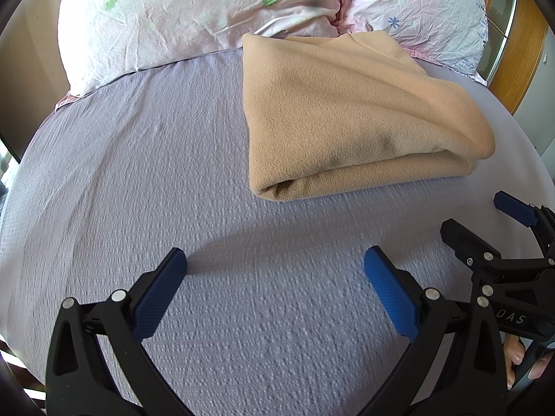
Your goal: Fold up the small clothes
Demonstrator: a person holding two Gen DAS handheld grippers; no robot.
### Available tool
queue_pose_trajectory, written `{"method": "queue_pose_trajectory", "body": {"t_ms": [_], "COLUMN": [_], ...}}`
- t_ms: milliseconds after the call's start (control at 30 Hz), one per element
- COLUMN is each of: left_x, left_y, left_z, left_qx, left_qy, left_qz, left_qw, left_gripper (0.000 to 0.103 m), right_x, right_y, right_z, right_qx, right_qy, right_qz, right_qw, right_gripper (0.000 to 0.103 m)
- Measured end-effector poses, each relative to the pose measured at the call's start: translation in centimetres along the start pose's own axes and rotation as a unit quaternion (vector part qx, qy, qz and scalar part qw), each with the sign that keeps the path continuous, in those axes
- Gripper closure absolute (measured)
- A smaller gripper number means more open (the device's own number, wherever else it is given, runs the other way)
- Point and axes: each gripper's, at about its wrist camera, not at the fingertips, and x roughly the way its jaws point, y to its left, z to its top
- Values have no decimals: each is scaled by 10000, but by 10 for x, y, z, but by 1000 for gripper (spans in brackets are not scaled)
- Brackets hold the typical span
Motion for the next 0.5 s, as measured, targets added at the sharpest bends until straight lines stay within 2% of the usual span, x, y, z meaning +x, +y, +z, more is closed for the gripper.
{"method": "queue_pose_trajectory", "body": {"t_ms": [500], "left_x": [0], "left_y": [1], "left_z": [2], "left_qx": [-12], "left_qy": [-2], "left_qz": [12], "left_qw": [10000], "left_gripper": [2], "right_x": [1], "right_y": [-1], "right_z": [1], "right_qx": [-2], "right_qy": [-3], "right_qz": [2], "right_qw": [10000], "right_gripper": [1]}}
